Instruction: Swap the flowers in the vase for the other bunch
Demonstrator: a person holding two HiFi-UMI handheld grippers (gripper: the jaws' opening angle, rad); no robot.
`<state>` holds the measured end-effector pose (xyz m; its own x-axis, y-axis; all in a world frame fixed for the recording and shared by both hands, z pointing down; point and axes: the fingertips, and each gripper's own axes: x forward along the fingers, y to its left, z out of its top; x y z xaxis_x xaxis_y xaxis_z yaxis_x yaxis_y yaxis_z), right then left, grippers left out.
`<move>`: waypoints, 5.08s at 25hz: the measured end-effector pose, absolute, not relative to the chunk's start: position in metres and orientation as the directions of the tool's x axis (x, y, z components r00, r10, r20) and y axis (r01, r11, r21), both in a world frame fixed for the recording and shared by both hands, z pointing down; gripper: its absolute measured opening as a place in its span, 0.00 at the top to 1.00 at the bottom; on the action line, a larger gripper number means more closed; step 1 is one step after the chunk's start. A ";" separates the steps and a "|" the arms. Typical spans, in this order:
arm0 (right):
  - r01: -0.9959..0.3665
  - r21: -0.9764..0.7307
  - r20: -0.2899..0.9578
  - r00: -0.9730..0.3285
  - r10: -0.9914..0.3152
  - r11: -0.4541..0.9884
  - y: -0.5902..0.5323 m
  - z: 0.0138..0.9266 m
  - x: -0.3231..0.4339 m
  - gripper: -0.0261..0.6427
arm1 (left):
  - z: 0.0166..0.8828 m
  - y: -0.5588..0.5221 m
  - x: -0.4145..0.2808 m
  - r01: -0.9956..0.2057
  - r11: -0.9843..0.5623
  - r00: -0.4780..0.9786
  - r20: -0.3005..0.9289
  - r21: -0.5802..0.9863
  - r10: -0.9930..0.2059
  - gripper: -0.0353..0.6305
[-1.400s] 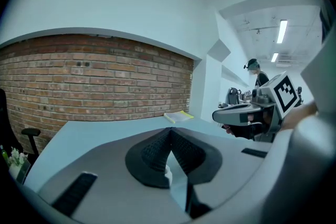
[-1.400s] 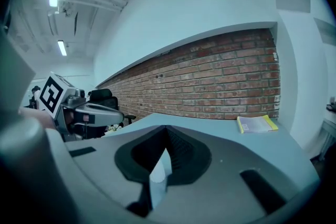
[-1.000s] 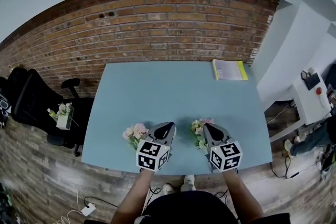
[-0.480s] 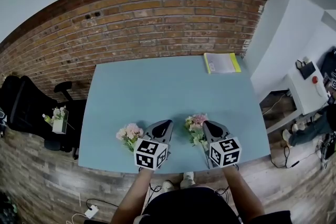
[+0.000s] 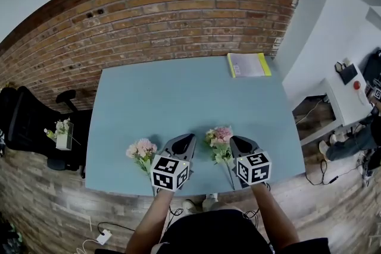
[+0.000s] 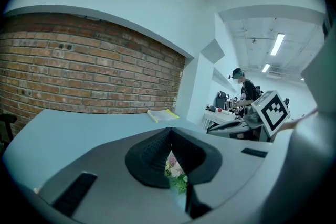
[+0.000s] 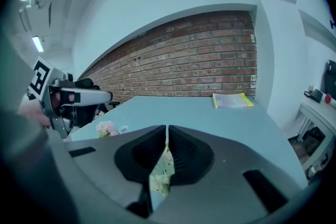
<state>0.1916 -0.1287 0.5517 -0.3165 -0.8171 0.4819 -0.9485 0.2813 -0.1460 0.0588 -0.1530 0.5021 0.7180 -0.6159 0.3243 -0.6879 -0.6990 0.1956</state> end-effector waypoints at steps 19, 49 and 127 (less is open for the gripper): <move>-0.929 -0.242 0.677 -0.370 -0.636 0.281 -0.138 0.630 0.192 0.59 | 0.517 -0.174 0.075 -0.689 -0.693 0.715 0.359 0.213 -0.600 0.93; -0.928 -0.302 0.852 -0.365 -0.375 0.219 -0.143 0.721 0.187 0.30 | 0.534 -0.203 0.059 -0.734 -0.636 0.672 0.396 0.241 -0.626 0.93; -0.920 -0.284 0.929 -0.334 -0.158 0.271 -0.140 0.757 0.180 0.72 | 0.545 -0.221 0.038 -0.792 -0.555 0.607 0.426 0.255 -0.671 0.93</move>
